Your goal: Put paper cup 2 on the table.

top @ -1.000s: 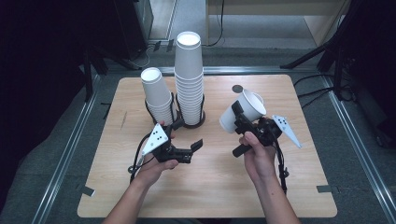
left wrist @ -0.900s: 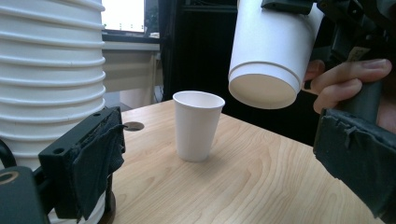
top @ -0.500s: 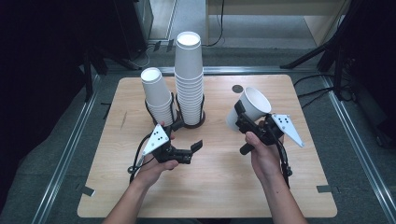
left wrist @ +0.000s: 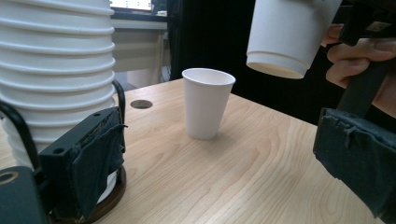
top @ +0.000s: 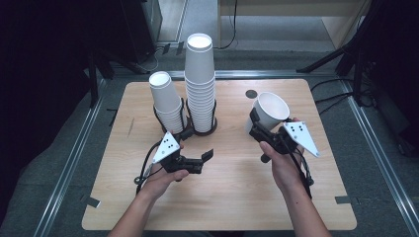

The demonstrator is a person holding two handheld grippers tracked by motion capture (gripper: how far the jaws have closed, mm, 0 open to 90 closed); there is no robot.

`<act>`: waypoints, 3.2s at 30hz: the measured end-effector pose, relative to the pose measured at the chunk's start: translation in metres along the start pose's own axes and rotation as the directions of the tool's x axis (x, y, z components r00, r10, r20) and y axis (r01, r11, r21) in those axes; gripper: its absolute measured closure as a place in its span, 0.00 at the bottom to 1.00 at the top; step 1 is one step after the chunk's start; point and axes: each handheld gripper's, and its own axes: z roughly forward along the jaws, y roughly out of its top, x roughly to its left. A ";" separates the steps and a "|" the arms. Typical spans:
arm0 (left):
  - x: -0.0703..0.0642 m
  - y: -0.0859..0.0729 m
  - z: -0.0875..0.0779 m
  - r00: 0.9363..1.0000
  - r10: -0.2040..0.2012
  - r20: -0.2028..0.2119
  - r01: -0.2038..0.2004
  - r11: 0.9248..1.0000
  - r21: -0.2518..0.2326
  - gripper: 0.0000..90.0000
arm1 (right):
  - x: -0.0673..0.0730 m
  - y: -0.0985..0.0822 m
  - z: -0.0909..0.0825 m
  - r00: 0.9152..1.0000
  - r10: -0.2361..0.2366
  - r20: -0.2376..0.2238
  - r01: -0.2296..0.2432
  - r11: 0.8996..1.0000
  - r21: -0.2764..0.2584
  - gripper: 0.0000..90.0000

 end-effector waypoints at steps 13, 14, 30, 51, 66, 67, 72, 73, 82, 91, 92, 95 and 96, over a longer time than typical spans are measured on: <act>0.012 -0.016 -0.028 0.998 -0.018 -0.061 0.020 0.999 0.033 0.02 | -0.010 -0.001 -0.002 0.993 -0.120 0.001 0.120 0.993 -0.006 0.16; 0.013 -0.017 -0.030 0.998 -0.016 -0.067 0.019 0.999 0.037 0.02 | -0.011 -0.001 -0.001 0.992 -0.126 0.003 0.126 0.992 -0.006 0.16; 0.030 -0.026 -0.078 0.974 -0.019 -0.225 0.027 0.999 0.031 0.02 | -0.055 -0.011 -0.009 0.976 -0.206 0.067 0.206 0.978 0.017 0.16; 0.047 -0.048 -0.112 0.945 -0.073 -0.320 0.088 0.996 0.032 0.02 | -0.118 -0.048 -0.002 0.952 -0.267 0.150 0.254 0.962 0.099 0.16; 0.054 -0.056 -0.117 0.936 -0.088 -0.342 0.106 0.994 0.032 0.02 | -0.151 -0.073 0.034 0.926 -0.244 0.289 0.195 0.963 0.188 0.16; 0.054 -0.056 -0.117 0.936 -0.087 -0.342 0.105 0.994 0.034 0.02 | -0.151 -0.073 0.034 0.926 -0.244 0.289 0.195 0.963 0.188 0.16; 0.055 -0.057 -0.118 0.935 -0.090 -0.343 0.109 0.993 0.036 0.02 | -0.148 -0.073 0.039 0.925 -0.260 0.277 0.206 0.956 0.209 0.16; 0.055 -0.056 -0.118 0.934 -0.096 -0.346 0.113 0.993 0.030 0.02 | -0.147 -0.075 0.041 0.923 -0.276 0.268 0.220 0.950 0.221 0.16; 0.057 -0.057 -0.120 0.934 -0.099 -0.345 0.116 0.993 0.030 0.03 | -0.146 -0.082 0.044 0.915 -0.303 0.268 0.238 0.939 0.250 0.16; 0.056 -0.057 -0.119 0.936 -0.096 -0.339 0.114 0.993 0.033 0.03 | -0.144 -0.086 0.045 0.916 -0.301 0.266 0.234 0.938 0.256 0.15; 0.056 -0.057 -0.119 0.936 -0.096 -0.339 0.114 0.993 0.033 0.03 | -0.144 -0.086 0.045 0.916 -0.301 0.266 0.234 0.938 0.256 0.15; 0.055 -0.058 -0.119 0.937 -0.099 -0.336 0.117 0.993 0.034 0.03 | -0.144 -0.085 0.045 0.917 -0.293 0.269 0.224 0.939 0.260 0.15; 0.055 -0.058 -0.119 0.937 -0.099 -0.336 0.117 0.993 0.034 0.03 | -0.144 -0.085 0.045 0.917 -0.293 0.269 0.224 0.939 0.260 0.15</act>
